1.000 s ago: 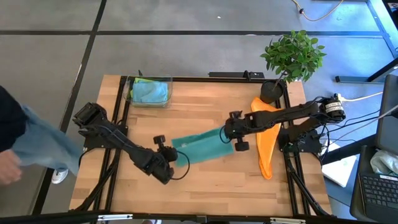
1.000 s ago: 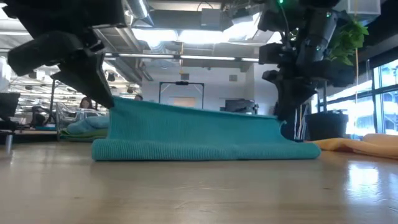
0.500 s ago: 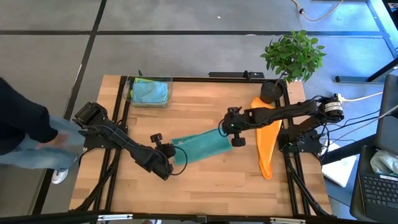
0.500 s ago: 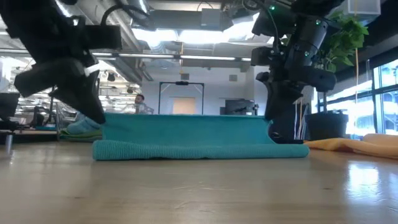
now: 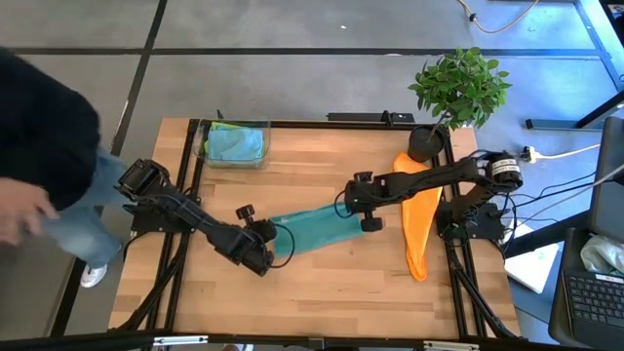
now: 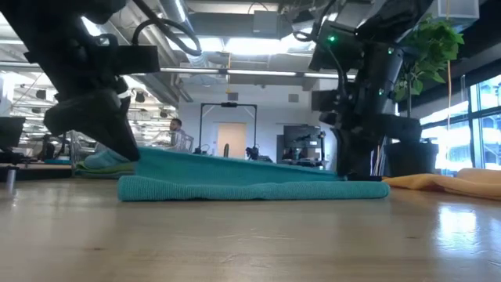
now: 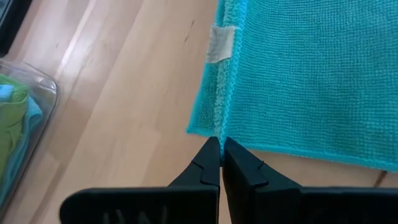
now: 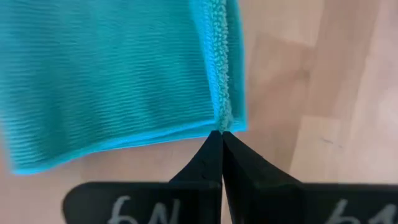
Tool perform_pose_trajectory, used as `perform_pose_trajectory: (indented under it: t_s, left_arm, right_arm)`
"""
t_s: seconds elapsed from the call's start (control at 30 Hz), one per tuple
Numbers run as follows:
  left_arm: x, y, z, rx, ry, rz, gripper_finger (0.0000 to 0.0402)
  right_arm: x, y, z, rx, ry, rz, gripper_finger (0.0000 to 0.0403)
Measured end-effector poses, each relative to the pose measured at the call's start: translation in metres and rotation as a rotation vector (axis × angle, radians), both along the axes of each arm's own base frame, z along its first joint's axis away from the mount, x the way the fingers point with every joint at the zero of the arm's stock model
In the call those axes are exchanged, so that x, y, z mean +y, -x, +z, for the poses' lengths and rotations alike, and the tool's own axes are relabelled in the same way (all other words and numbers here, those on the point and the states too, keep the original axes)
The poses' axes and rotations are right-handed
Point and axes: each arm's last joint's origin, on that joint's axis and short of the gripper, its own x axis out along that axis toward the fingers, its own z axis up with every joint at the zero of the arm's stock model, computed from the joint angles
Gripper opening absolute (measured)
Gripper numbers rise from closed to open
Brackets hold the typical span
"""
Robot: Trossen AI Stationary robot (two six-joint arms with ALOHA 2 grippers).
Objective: Fold microfiber towels
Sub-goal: Fold the blue microfiber cloth
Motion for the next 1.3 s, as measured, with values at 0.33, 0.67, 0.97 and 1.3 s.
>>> perform_pose_trajectory:
  t_s: [0.33, 0.67, 0.97, 1.3]
  left_arm:
    - [0.007, -0.004, 0.0, -0.007, 0.003, 0.027, 0.0009]
    - [0.008, -0.004, 0.0, -0.018, -0.026, 0.033, 0.008]
    - [0.007, -0.005, 0.001, -0.04, -0.031, 0.039, 0.0081]
    - [0.005, -0.012, 0.004, -0.147, -0.06, 0.044, 0.008]
  right_arm:
    - [-0.003, 0.0, -0.001, 0.011, 0.074, -0.029, 0.0004]
    - [-0.005, 0.001, -0.001, 0.011, 0.143, -0.08, 0.0004]
    - [-0.006, 0.001, -0.001, -0.002, 0.09, -0.118, 0.0037]
    - [-0.014, 0.001, 0.003, -0.01, 0.385, -0.201, 0.0165]
